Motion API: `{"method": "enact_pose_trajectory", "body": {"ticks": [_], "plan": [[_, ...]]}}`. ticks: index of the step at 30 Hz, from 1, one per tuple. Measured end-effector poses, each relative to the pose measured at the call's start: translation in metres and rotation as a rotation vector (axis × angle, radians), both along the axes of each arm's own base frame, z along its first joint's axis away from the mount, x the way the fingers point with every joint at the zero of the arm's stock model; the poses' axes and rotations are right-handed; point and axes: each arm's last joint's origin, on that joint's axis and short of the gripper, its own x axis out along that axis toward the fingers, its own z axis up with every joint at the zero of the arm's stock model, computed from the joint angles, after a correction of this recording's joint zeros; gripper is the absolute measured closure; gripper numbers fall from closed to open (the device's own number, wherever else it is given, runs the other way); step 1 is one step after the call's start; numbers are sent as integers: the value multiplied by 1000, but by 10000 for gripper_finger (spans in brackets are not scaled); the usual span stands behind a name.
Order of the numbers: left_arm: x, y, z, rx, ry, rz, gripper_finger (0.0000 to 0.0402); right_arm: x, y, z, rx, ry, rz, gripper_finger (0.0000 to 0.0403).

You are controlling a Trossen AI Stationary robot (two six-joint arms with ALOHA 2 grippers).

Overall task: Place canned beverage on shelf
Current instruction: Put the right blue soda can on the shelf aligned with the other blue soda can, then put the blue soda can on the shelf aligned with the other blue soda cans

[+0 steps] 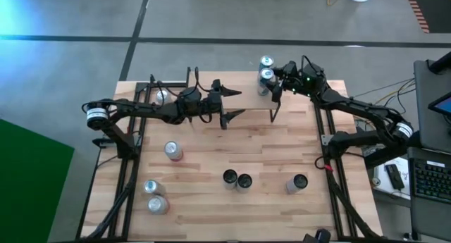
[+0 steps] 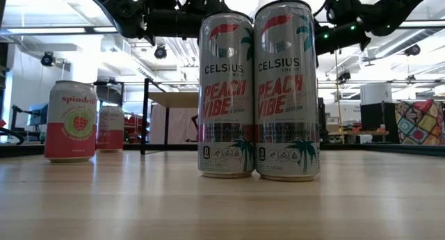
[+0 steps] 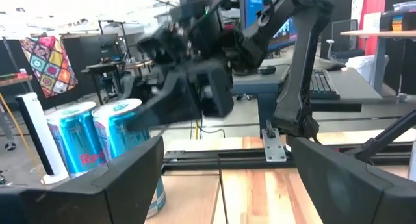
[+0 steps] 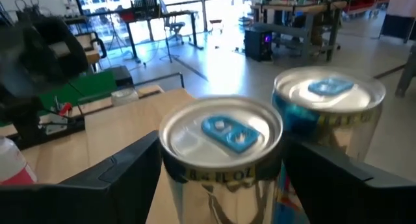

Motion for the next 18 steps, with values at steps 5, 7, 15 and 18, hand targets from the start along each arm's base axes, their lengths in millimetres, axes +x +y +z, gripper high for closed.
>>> {"method": "enact_pose_trajectory", "body": {"ticks": [5,7,15,18], "plan": [[0,0,-2,-4,18,0,75,-10,10,17,-24,-57,-2,101],[0,0,-4,-6,37,16,75,-14,14,21,-14,-59,-2,101],[-30,-10,14,-109,227,93,75,-34,37,27,134,-29,4,103],[-46,-32,18,-125,275,42,75,-38,49,27,150,19,33,108]]}}
